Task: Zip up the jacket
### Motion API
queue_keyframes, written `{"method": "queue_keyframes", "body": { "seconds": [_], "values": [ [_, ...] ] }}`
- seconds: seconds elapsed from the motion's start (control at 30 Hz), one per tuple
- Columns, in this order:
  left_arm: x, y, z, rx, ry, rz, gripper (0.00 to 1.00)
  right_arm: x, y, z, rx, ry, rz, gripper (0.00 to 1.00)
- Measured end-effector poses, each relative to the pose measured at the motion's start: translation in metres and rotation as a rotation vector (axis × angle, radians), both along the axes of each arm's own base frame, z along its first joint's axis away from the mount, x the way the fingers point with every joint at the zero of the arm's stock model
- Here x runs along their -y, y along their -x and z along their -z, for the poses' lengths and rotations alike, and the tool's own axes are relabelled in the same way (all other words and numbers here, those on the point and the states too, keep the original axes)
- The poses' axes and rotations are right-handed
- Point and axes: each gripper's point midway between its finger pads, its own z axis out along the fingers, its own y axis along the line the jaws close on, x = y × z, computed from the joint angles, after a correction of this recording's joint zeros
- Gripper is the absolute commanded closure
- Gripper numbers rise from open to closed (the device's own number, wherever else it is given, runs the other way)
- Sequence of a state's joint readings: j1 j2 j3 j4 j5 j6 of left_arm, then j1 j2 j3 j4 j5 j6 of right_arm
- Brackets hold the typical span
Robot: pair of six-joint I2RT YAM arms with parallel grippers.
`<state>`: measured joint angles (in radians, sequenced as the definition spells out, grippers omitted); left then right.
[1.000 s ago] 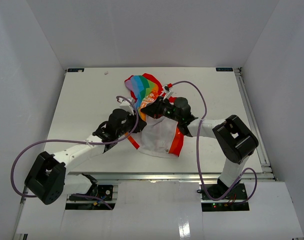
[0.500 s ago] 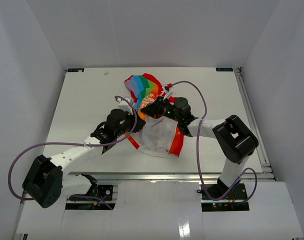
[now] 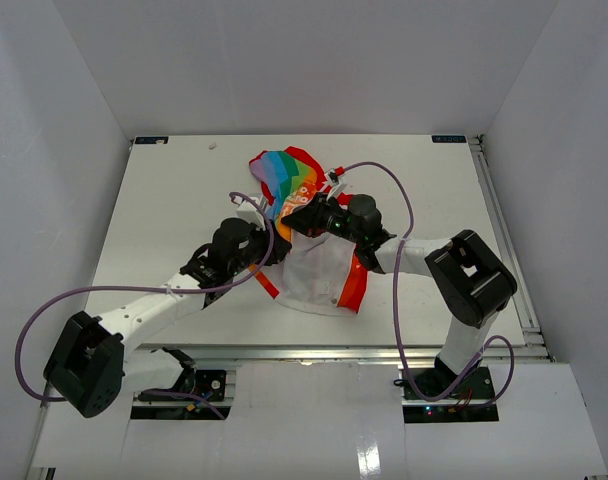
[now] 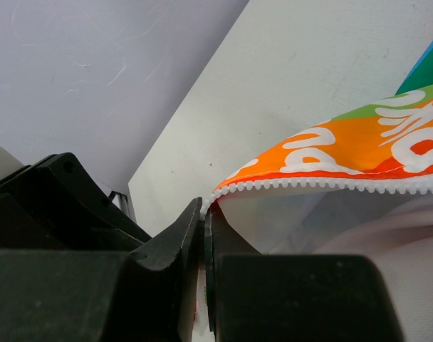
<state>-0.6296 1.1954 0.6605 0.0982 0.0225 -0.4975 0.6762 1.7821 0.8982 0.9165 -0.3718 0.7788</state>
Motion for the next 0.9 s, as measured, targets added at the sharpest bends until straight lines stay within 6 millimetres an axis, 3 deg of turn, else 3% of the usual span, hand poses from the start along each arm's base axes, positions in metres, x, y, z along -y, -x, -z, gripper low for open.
{"method": "queue_keyframes", "body": {
  "seconds": [0.57,0.8,0.9],
  "values": [
    [-0.0069,0.0004,0.0057,-0.009,-0.036,-0.019,0.60,0.0005,-0.0002,0.0002,0.003,0.002,-0.002,0.92],
    [-0.0085,0.0000,0.0061,-0.005,-0.045,-0.023,0.75,0.0004,0.0001,0.0002,0.003,0.002,-0.003,0.92],
    [-0.0085,0.0000,0.0063,-0.005,-0.046,-0.022,0.91,0.0004,0.0001,0.0003,0.004,0.003,-0.004,0.92]
  ]
}}
